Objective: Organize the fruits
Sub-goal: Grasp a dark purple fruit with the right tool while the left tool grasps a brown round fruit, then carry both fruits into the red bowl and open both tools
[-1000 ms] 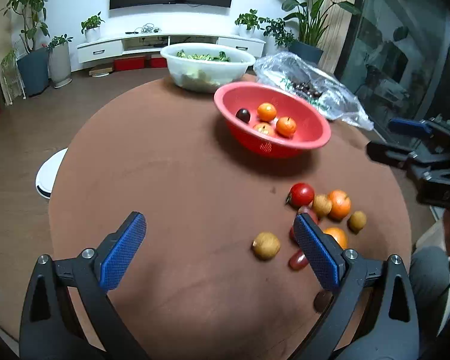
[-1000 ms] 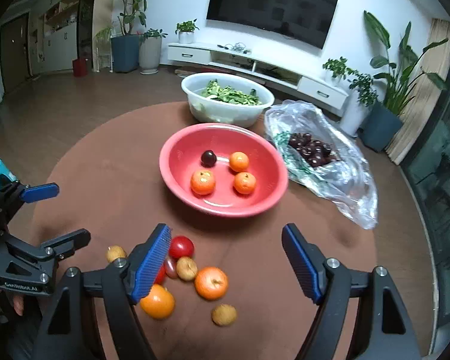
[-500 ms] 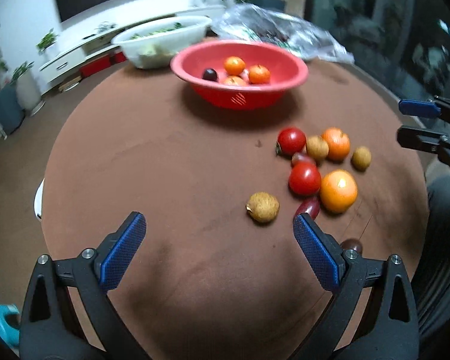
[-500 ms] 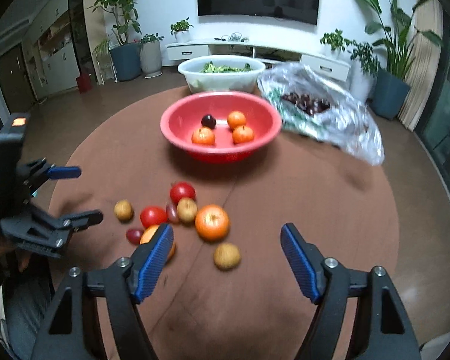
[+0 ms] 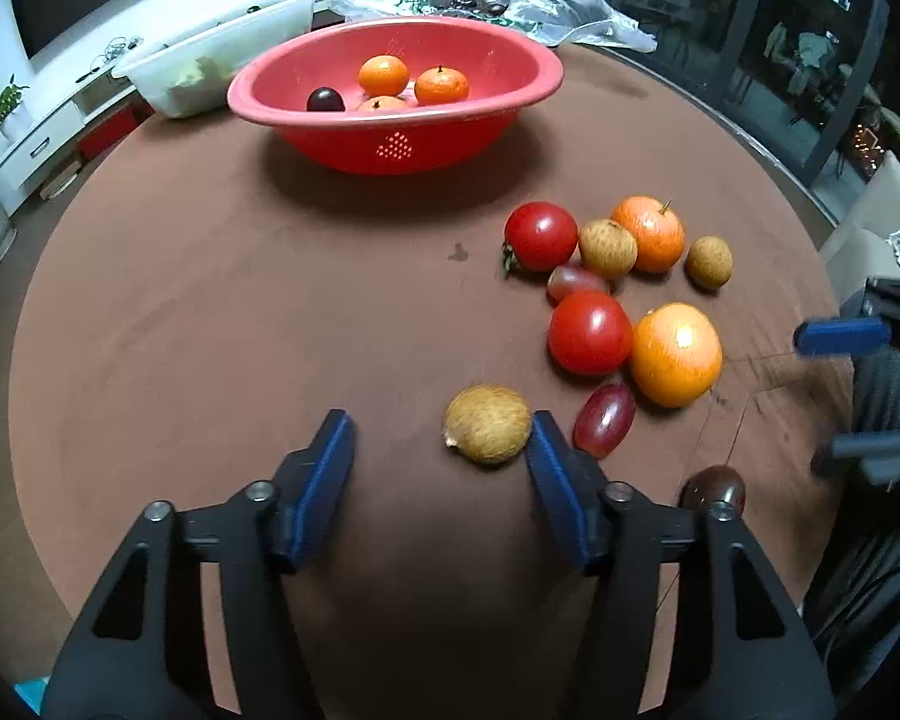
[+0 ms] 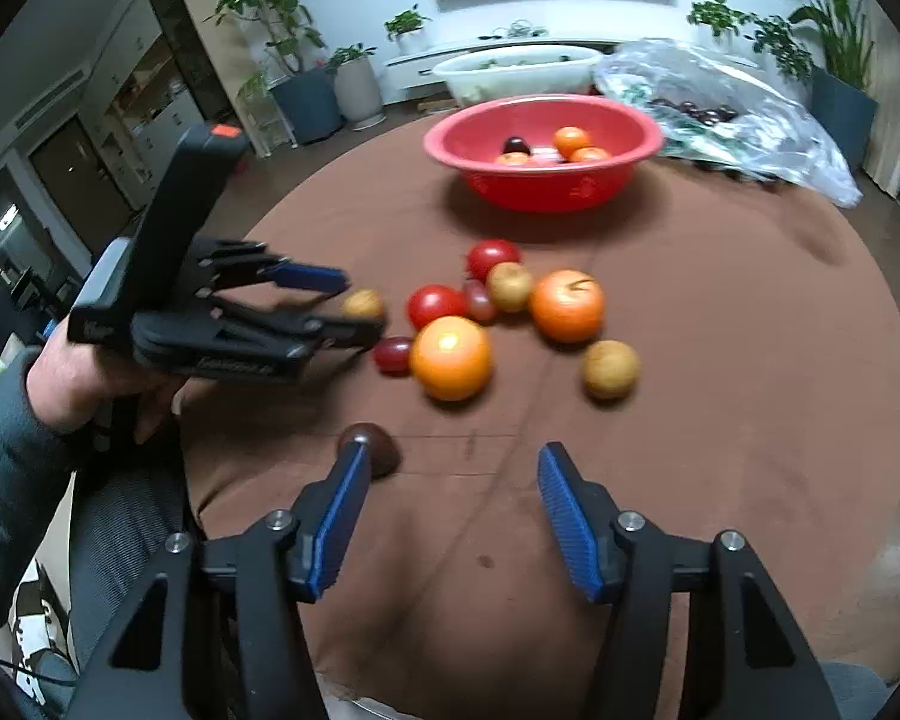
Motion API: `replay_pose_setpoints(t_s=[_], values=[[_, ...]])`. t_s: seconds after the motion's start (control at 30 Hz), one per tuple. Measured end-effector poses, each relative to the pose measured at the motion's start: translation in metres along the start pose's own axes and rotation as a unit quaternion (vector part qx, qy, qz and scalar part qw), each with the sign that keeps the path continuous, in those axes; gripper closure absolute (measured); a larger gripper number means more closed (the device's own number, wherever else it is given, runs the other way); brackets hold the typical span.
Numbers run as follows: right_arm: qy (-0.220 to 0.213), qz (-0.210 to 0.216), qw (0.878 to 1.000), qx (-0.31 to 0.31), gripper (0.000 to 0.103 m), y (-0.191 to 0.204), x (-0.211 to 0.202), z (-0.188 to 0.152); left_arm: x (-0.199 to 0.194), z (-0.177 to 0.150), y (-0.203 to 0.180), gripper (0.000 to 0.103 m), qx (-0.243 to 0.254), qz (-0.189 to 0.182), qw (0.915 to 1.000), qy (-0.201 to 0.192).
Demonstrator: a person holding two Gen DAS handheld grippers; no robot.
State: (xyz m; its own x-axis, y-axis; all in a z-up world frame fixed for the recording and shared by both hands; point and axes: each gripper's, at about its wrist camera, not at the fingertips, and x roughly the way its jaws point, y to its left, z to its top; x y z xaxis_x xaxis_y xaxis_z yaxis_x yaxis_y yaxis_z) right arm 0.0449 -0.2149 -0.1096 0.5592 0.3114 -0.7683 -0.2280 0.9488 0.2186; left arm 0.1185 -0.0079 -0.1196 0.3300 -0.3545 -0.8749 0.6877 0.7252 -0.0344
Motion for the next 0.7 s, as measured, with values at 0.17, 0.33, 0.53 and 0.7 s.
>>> replay_pose_setpoints(t_s=[0.17,0.33,0.53,0.7], values=[[0.002,0.017,1.0,-0.009,0.045,0.014,0.008,0.001,0.001,0.002,-0.008,0.072,0.015,-0.012,0.9998,-0.009],[0.015,0.022,1.0,-0.012,0.05,0.022,0.021,0.002,-0.004,-0.002,-0.008,0.077,0.007,-0.022,0.9996,-0.017],[0.024,0.012,0.999,-0.032,0.053,0.035,0.033,0.005,-0.022,-0.017,0.001,0.077,-0.04,-0.029,0.9977,-0.046],[0.04,-0.02,0.997,-0.066,0.068,0.046,0.045,0.001,-0.044,-0.028,0.002,0.077,-0.07,-0.031,0.9945,-0.071]])
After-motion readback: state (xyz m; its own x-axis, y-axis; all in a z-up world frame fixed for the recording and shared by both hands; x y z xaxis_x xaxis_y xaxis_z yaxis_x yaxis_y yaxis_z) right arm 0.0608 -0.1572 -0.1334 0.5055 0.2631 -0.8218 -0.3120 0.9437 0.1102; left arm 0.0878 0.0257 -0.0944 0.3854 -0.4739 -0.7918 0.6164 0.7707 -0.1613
